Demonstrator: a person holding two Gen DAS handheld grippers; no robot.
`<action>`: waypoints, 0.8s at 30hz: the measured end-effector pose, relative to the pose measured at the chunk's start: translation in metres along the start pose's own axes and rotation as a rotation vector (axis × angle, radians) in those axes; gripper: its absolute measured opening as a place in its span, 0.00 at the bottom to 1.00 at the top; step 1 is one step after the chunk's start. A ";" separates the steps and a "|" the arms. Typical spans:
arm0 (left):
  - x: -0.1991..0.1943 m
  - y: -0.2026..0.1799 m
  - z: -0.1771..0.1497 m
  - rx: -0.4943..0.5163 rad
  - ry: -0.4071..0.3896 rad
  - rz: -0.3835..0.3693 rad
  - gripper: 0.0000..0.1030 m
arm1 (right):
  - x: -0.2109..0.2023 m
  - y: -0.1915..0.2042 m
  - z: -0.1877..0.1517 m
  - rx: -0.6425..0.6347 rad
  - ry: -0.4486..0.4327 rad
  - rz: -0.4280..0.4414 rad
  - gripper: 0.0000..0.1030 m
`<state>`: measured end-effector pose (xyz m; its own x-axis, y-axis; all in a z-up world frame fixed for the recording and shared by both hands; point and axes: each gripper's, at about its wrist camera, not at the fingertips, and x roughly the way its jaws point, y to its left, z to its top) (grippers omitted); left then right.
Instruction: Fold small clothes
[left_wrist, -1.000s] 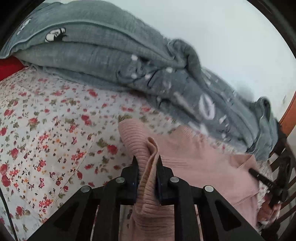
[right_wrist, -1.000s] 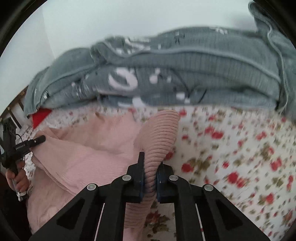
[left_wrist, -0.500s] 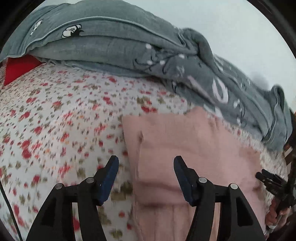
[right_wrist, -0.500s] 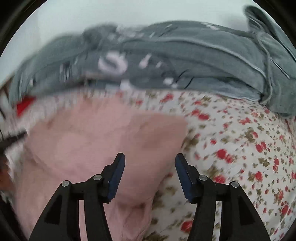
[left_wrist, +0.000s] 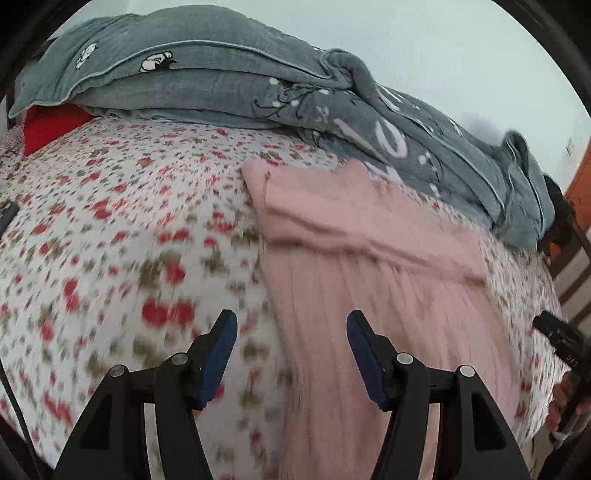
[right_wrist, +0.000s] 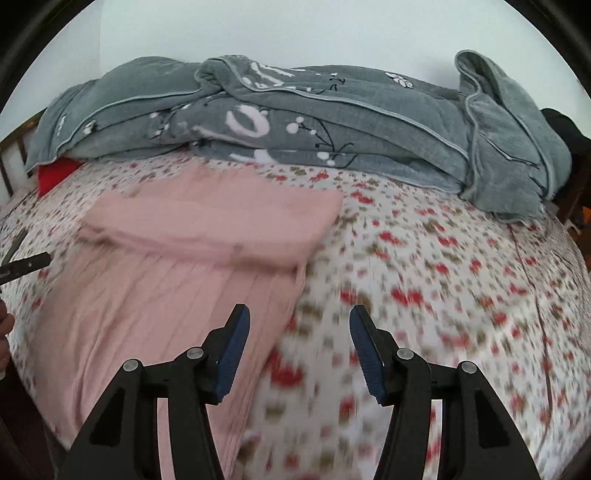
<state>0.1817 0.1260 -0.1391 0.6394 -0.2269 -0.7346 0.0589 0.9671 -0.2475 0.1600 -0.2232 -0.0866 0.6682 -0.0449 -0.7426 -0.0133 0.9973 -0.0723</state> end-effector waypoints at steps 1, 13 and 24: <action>-0.006 -0.001 -0.009 0.009 0.004 -0.001 0.58 | -0.009 0.003 -0.011 -0.007 -0.012 -0.007 0.54; -0.037 0.011 -0.109 -0.031 0.091 -0.040 0.57 | -0.039 0.025 -0.133 0.114 0.081 0.192 0.50; -0.024 -0.008 -0.131 0.023 0.137 -0.038 0.30 | -0.018 0.060 -0.166 0.088 0.125 0.207 0.26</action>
<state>0.0658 0.1083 -0.2019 0.5261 -0.2757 -0.8045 0.0995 0.9594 -0.2638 0.0231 -0.1718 -0.1881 0.5609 0.1591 -0.8125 -0.0713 0.9870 0.1440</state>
